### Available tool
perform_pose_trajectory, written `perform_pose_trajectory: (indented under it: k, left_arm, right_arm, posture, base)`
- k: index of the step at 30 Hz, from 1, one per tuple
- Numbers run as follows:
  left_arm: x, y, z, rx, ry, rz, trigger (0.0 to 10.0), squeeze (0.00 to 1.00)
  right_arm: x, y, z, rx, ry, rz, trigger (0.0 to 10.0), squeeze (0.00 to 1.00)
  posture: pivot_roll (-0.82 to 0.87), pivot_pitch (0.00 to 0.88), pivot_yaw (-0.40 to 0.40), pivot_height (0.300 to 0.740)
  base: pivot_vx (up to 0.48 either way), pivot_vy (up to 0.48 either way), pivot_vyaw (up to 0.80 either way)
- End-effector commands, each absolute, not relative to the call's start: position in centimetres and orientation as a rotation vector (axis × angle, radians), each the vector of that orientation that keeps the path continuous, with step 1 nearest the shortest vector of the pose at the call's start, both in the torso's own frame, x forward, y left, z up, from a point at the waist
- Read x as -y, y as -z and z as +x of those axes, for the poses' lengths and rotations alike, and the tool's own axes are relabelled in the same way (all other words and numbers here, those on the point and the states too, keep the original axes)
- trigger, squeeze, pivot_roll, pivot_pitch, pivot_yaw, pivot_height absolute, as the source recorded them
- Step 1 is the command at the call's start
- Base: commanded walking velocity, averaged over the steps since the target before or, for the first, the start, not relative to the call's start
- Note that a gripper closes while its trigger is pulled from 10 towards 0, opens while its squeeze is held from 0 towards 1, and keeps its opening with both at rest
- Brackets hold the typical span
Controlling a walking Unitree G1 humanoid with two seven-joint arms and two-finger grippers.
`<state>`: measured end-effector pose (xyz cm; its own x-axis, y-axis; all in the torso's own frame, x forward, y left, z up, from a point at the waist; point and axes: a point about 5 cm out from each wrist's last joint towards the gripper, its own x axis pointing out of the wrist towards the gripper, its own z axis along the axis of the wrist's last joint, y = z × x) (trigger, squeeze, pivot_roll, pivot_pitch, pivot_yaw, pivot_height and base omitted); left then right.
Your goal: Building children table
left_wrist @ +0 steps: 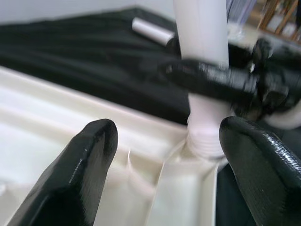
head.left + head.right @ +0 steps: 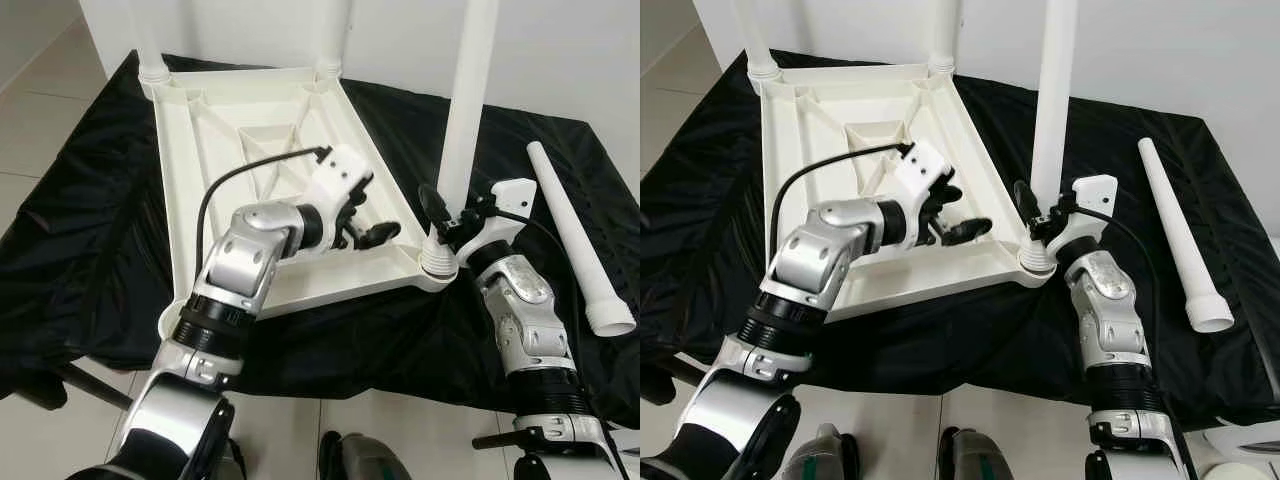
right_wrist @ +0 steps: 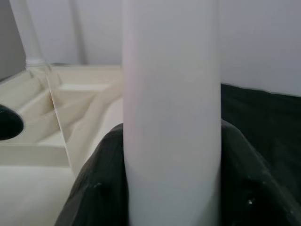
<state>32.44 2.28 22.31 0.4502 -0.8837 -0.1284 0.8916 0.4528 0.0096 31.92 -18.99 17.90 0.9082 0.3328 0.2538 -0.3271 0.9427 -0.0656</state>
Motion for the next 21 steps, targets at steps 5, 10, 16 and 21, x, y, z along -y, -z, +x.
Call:
perform_pose_trajectory:
  k: [5, 10, 16, 21]
  left_arm:
    - [-2.0, -23.2, 32.8, -0.101, 1.031, 0.013, 10.0, 0.0]
    - [-1.7, -23.8, 32.8, -0.083, 1.037, -0.002, 10.0, 0.0]
    - [-1.5, -24.6, 32.8, -0.069, 1.06, -0.056, 10.0, 1.0]
    - [-1.3, -26.6, 32.6, -0.028, 1.116, -0.165, 10.0, 1.0]
  right_arm:
    - [18.3, -19.9, 32.3, 0.378, -0.378, -0.006, 10.0, 0.0]
    - [18.7, -20.5, 32.8, 0.401, -0.37, -0.003, 10.0, 0.0]
    - [19.1, -21.1, 33.2, 0.421, -0.365, -0.006, 10.0, 0.0]
    - [18.6, -20.6, 33.3, 0.414, -0.402, -0.01, 10.0, 0.0]
  posture:
    - [0.03, 0.016, -0.085, 0.74]
    - [0.04, 0.011, -0.085, 0.74]
    - [0.04, 0.006, -0.083, 0.74]
    - [0.04, 0.007, -0.083, 0.74]
  base:
    - [0.0, 0.0, 0.0]
    - [0.0, 0.0, 0.0]
    - [0.0, 0.0, 0.0]
    - [0.0, 0.0, 0.0]
